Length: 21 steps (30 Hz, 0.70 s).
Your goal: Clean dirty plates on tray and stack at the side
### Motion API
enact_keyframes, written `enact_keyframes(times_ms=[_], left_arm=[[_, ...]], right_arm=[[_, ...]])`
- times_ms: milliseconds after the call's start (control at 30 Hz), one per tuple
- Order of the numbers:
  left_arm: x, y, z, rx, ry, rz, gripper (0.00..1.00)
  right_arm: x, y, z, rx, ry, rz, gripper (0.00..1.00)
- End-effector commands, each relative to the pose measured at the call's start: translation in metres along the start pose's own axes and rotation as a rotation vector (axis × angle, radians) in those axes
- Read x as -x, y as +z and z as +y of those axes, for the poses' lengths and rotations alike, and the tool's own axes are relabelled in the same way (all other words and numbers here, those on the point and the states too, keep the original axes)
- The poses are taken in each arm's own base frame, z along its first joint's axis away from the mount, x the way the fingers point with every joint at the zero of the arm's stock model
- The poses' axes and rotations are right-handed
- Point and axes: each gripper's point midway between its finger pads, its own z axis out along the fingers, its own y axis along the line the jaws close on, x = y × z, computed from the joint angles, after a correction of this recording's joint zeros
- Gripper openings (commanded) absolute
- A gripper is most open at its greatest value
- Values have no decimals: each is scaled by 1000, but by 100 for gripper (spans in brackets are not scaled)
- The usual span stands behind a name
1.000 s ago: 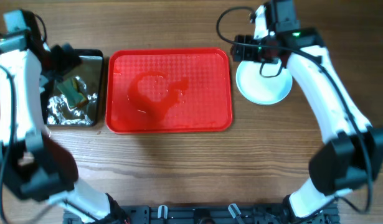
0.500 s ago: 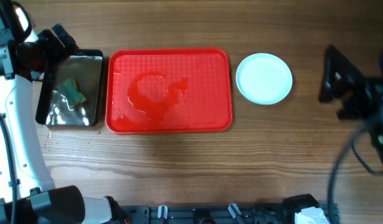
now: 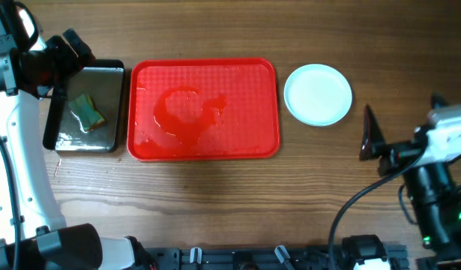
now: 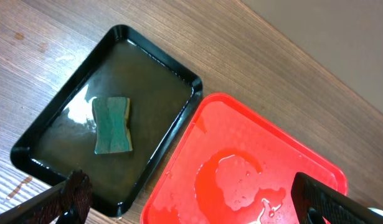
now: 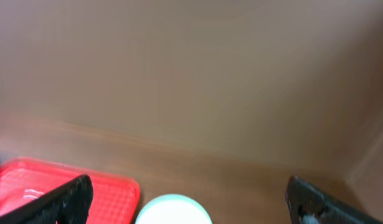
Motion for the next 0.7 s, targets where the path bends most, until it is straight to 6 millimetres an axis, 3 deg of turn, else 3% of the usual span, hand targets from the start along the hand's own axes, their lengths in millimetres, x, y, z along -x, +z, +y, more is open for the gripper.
enact_keyframes(times_ms=[0,133,333,567,600,667], left_arm=[[-1,1,-1,-9,4,5,100],[-1,1,-1,-9,4,5,100],[-1,1,-1,-9,4,5,100],[-1,1,-1,-9,4,5,100],[-1,1,-1,-9,4,5,100],[-1,1,-1,-9,4,5,100]], right_arm=[[-49,3,16,58,55,-39,99],[-104,13,23,53,152,-93,99],[-165,24,33,56,174,-114,100],[-208,30,39,61,233,-113,100],[-222,32,41,62,238,-70,100],[-224,32,41,57,253,-63,100]])
